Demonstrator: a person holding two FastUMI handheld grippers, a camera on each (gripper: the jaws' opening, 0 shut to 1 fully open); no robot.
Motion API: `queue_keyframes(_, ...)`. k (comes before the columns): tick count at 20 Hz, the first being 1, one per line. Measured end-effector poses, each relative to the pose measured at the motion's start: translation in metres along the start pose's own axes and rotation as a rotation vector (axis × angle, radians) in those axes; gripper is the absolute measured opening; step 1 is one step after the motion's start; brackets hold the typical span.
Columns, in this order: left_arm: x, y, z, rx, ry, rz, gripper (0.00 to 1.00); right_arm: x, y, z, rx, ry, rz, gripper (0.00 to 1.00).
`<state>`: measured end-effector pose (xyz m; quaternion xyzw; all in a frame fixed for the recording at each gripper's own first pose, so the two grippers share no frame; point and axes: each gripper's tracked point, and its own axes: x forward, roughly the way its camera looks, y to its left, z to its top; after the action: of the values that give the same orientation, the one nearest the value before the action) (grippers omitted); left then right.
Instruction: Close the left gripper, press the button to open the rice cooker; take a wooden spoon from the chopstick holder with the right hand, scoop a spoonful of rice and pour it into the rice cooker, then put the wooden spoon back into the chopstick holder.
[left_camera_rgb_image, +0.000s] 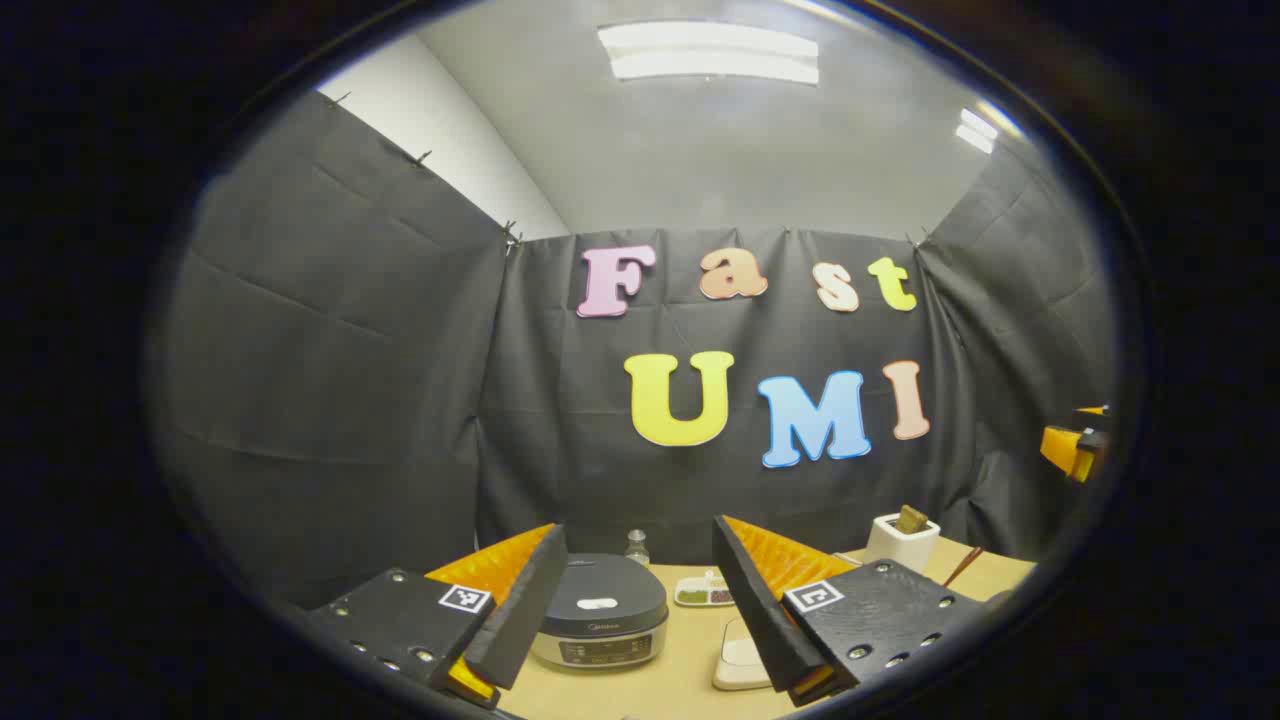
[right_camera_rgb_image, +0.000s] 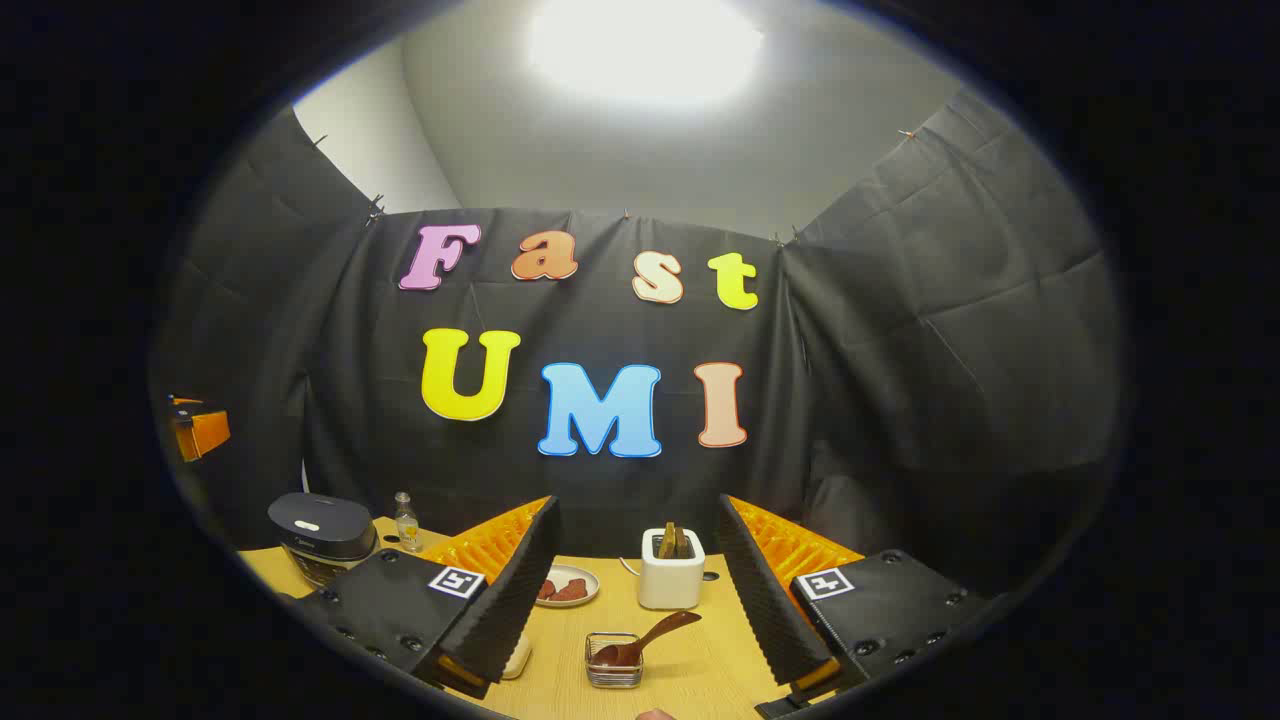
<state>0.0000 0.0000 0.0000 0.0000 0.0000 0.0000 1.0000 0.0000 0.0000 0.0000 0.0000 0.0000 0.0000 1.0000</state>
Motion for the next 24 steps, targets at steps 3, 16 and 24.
queue_keyframes(3,0.002,-0.002,-0.002,0.015,0.009,-0.013,0.89,0.0,-0.002,-0.004,0.007,0.012,-0.006,0.97)
queue_keyframes(16,-0.002,-0.006,-0.004,0.033,0.025,-0.008,0.9,0.002,-0.009,-0.013,0.018,0.033,-0.003,0.98)
queue_keyframes(24,-0.006,-0.008,0.003,0.045,0.014,0.005,0.9,0.006,-0.014,-0.011,0.014,0.023,0.011,0.98)
